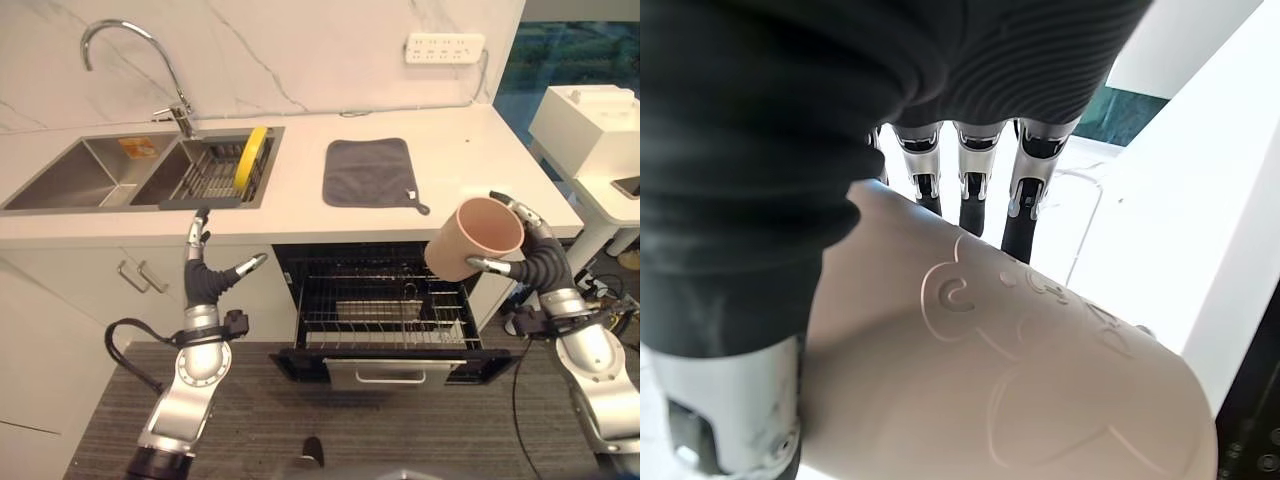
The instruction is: Place the dishes in the dishwasher.
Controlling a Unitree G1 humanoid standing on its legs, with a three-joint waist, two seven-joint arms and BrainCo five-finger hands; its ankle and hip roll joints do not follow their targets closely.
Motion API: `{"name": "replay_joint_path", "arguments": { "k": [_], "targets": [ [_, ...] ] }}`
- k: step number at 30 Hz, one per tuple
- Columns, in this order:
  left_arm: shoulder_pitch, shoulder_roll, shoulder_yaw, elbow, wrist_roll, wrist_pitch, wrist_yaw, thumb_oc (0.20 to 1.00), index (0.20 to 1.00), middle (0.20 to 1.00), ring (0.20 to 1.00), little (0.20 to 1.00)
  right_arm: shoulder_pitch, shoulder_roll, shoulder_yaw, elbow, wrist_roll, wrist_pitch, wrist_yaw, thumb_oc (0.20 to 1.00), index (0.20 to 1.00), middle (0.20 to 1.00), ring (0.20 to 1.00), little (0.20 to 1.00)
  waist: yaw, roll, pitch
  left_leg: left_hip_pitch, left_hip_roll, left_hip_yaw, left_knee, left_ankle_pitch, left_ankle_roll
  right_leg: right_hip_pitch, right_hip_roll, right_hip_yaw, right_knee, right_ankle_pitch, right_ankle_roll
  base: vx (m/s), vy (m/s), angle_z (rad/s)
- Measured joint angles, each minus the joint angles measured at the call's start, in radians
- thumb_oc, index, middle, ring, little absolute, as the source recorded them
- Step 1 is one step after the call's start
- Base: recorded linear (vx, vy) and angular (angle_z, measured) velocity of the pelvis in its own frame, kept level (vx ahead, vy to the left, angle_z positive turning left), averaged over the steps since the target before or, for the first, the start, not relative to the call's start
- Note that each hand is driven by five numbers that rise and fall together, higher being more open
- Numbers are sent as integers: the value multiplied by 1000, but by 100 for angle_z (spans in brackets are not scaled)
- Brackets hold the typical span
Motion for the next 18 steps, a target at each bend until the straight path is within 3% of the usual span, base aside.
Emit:
{"name": "replay_joint_path", "arguments": {
  "k": [2, 3, 6, 7, 11, 13, 18],
  "targets": [
    [-47, 33, -37, 42, 29, 17, -15, 1000, 1000, 1000, 1000, 1000, -22, -4, 21, 39, 0, -10, -13, 200, 200, 200, 200, 200, 0, -3, 0, -80, 19, -6, 44, 1, -5, -77, 13, 1, 20, -7, -6, -391, -131, -2],
    [-133, 59, -85, 79, 38, 24, -15, 1000, 1000, 1000, 1000, 1000, -78, -17, 60, 99, 0, -24, -28, 200, 200, 200, 200, 200, 4, -4, 37, -186, 43, -26, 97, 10, -7, -169, 35, 3, 47, 10, -13, -438, -127, -8],
    [-270, 72, -131, 106, 70, 40, -17, 1000, 1000, 1000, 1000, 1000, -206, -21, 101, 155, -4, -32, -60, 200, 200, 200, 200, 200, 5, 5, 195, -291, 75, -24, 142, 13, -23, -305, 52, 40, 123, 9, -42, -239, -39, -26],
    [-299, 87, -146, 106, 75, 50, -19, 1000, 1000, 1000, 1000, 1000, -229, -21, 108, 155, -4, -35, -64, 200, 200, 200, 200, 200, 2, 6, 254, -298, 72, -16, 142, 17, -24, -324, 51, 53, 144, 14, -40, -159, 26, -30],
    [-362, 136, -167, 114, 156, 93, -31, 1000, 1000, 1000, 1000, 1000, -311, -79, 127, 155, -4, -46, -78, 200, 200, 200, 200, 200, -14, 16, 378, -318, 55, 11, 139, 20, -18, -391, 25, 97, 209, 4, -36, -119, 40, -16],
    [-400, 166, -198, 156, 190, 99, -42, 1000, 1000, 1000, 1000, 1000, -367, -91, 154, 155, -3, -48, -78, 200, 200, 200, 200, 200, -17, 17, 385, -318, 51, 17, 139, 27, -1, -400, 24, 102, 218, -1, -37, -96, 33, -7],
    [-490, 206, -249, 240, 198, 145, -107, 1000, 1000, 1000, 1000, 1000, -449, -93, 184, 155, -3, -50, -78, 200, 200, 200, 200, 200, -23, 21, 387, -298, 49, 7, 138, 26, 1, -373, 25, 106, 193, 1, -28, -92, 28, -5]
  ]
}}
